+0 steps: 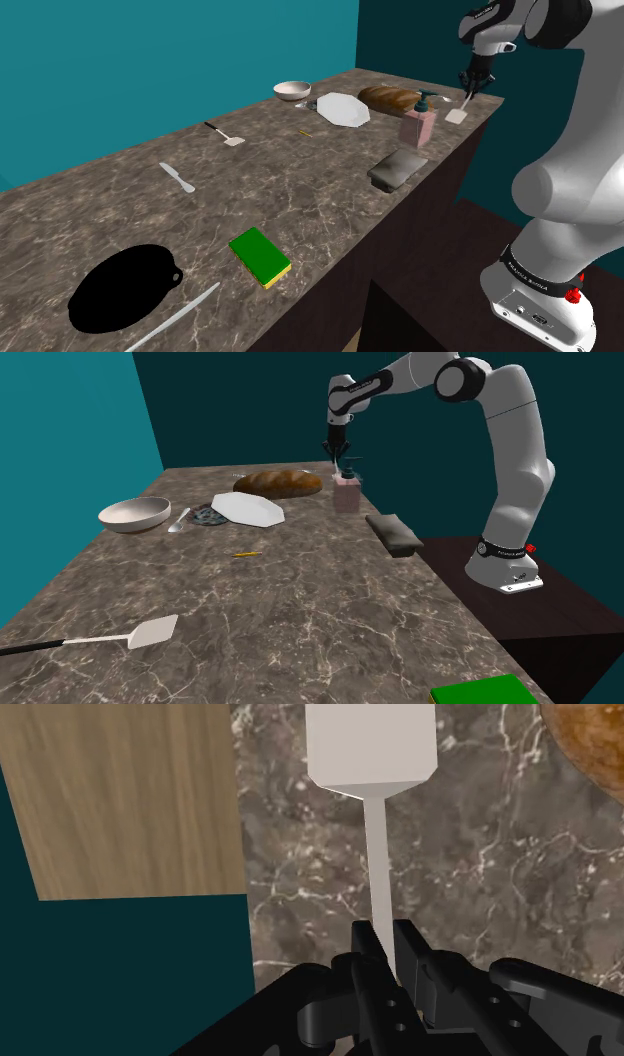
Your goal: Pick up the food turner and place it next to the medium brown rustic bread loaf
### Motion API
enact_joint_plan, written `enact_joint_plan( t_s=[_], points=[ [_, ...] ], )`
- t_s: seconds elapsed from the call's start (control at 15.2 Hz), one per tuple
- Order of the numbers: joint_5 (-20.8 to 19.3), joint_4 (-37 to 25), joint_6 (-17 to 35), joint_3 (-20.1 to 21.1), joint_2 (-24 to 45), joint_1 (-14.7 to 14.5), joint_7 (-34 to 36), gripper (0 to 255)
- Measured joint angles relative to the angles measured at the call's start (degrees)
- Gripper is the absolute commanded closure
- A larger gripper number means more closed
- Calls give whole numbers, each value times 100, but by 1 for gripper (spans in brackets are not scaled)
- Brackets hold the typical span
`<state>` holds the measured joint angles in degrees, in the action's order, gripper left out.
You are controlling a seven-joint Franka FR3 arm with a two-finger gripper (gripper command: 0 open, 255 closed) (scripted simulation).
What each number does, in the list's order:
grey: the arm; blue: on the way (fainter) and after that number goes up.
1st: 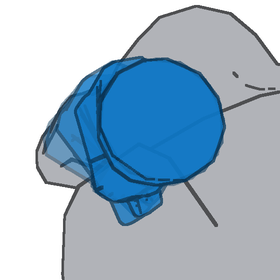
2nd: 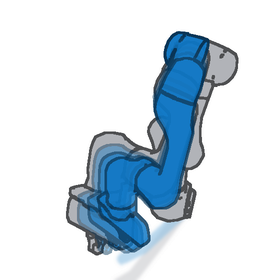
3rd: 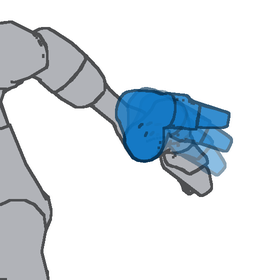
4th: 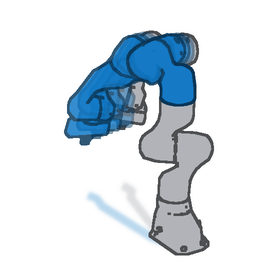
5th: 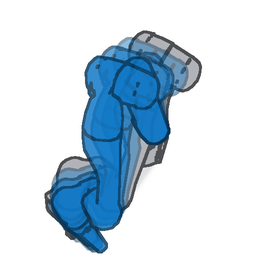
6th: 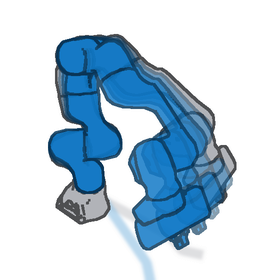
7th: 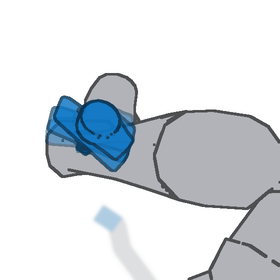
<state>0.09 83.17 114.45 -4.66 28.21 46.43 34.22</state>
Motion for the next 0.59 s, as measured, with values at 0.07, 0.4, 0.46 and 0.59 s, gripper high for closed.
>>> enact_joint_plan(
  t_s=[0.07,0.4,0.46,0.59],
  points=[
    [0,70,78,1,10,-1,1,255],
    [6,300,410,4,112,1,4,255],
    [6,374,482,6,111,-3,8,255],
    [9,421,592,9,173,-2,10,255]
  ],
)
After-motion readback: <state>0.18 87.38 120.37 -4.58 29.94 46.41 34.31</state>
